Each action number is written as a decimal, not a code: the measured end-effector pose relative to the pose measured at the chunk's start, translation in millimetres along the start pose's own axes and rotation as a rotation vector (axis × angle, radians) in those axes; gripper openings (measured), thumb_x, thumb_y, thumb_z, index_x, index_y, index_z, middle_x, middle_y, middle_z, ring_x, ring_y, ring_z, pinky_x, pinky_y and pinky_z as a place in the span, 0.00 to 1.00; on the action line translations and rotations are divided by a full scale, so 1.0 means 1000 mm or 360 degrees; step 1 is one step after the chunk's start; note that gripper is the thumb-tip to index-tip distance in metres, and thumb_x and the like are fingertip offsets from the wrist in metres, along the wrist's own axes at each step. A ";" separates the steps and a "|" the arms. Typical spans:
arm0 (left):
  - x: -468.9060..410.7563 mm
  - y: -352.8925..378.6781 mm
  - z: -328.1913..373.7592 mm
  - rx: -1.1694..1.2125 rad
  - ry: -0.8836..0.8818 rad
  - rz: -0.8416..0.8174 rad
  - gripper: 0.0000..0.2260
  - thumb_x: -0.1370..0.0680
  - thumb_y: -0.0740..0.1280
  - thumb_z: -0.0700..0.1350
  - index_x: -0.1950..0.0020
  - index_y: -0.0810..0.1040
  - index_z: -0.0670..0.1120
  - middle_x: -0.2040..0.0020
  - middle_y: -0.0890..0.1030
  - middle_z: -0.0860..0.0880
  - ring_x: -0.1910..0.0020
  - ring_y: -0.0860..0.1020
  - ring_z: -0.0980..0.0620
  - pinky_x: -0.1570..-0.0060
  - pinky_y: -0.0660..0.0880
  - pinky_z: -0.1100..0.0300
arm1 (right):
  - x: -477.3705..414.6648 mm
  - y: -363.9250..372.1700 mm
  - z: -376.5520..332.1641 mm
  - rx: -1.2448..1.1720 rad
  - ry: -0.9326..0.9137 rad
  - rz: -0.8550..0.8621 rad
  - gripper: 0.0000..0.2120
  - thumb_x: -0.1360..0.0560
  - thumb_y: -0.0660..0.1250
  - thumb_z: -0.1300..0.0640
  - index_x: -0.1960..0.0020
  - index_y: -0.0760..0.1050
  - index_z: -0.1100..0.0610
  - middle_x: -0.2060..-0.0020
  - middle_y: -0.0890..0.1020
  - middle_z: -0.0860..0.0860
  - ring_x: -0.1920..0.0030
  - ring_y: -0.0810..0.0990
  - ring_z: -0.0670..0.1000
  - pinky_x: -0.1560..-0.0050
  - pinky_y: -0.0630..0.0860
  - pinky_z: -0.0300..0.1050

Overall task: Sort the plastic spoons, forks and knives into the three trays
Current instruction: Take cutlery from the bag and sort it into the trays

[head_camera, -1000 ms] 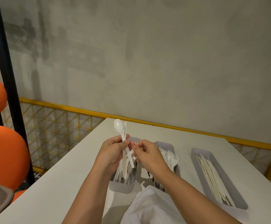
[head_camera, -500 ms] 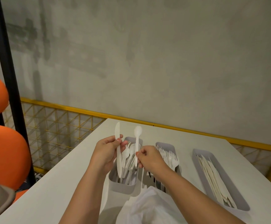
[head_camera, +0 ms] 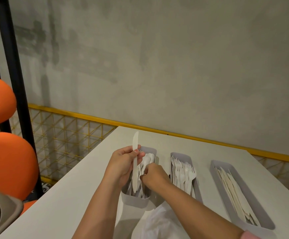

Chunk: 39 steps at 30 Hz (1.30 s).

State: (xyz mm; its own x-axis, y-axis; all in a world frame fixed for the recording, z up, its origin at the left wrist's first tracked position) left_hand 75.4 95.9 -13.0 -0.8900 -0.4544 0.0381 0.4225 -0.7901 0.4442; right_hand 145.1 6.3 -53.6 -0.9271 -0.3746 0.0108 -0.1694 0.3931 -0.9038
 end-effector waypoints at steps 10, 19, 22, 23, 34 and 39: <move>0.002 0.008 -0.002 -0.0016 0.0040 -0.0041 0.08 0.21 0.59 0.34 0.51 0.78 0.41 0.60 0.80 0.43 0.61 0.79 0.49 0.69 0.79 0.59 | 0.038 -0.042 -0.016 -0.0833 -0.0244 0.0002 0.16 0.19 0.54 0.54 0.50 0.78 0.60 0.64 0.77 0.52 0.64 0.74 0.47 0.62 0.71 0.39; 0.011 0.036 -0.013 -0.0167 0.0060 -0.0244 0.06 0.21 0.60 0.35 0.49 0.76 0.41 0.55 0.78 0.43 0.58 0.79 0.50 0.61 0.78 0.62 | 0.052 -0.059 0.016 -0.0758 -0.0327 0.0040 0.07 0.22 0.63 0.58 0.55 0.75 0.62 0.64 0.74 0.55 0.63 0.72 0.52 0.59 0.70 0.44; 0.013 0.042 -0.020 -0.0280 -0.0019 -0.0259 0.07 0.21 0.62 0.37 0.46 0.76 0.43 0.52 0.77 0.44 0.55 0.77 0.50 0.56 0.76 0.58 | 0.051 -0.074 0.040 -0.0735 -0.0266 0.0110 0.07 0.22 0.63 0.58 0.58 0.73 0.59 0.66 0.73 0.55 0.65 0.70 0.51 0.60 0.68 0.42; 0.014 0.044 -0.023 -0.0323 -0.0046 -0.0266 0.07 0.22 0.62 0.37 0.45 0.76 0.44 0.53 0.77 0.45 0.55 0.77 0.50 0.56 0.76 0.58 | 0.051 -0.080 0.051 -0.0694 -0.0232 0.0145 0.08 0.22 0.62 0.59 0.57 0.73 0.61 0.66 0.72 0.54 0.66 0.69 0.50 0.62 0.67 0.41; 0.042 0.071 -0.040 -0.0603 -0.0122 -0.0428 0.07 0.21 0.61 0.38 0.52 0.77 0.47 0.60 0.78 0.50 0.61 0.78 0.52 0.60 0.74 0.60 | 0.051 -0.118 0.197 -0.0110 0.0496 0.0308 0.15 0.21 0.56 0.64 0.35 0.69 0.64 0.40 0.76 0.60 0.43 0.76 0.57 0.50 0.73 0.42; 0.055 0.077 -0.047 -0.0801 -0.0120 -0.0506 0.06 0.21 0.61 0.39 0.50 0.77 0.47 0.55 0.78 0.47 0.62 0.78 0.54 0.60 0.75 0.62 | 0.054 -0.108 0.223 0.0084 0.0654 0.0136 0.14 0.21 0.57 0.64 0.37 0.69 0.65 0.39 0.75 0.60 0.39 0.75 0.57 0.41 0.72 0.44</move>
State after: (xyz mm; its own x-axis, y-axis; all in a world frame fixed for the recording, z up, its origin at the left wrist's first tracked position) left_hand 67.7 -9.6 -19.0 -0.9880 -0.1478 0.0443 0.1464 -0.9887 -0.0336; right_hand 187.9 -244.0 -50.8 -0.9951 0.0279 0.0950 -0.0786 0.3608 -0.9293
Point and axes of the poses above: each hand's wrist, its own x-axis away from the middle knuckle, its own y-axis out of the palm, z = x × y, the point moved 4 cm from there along -x, towards the middle knuckle
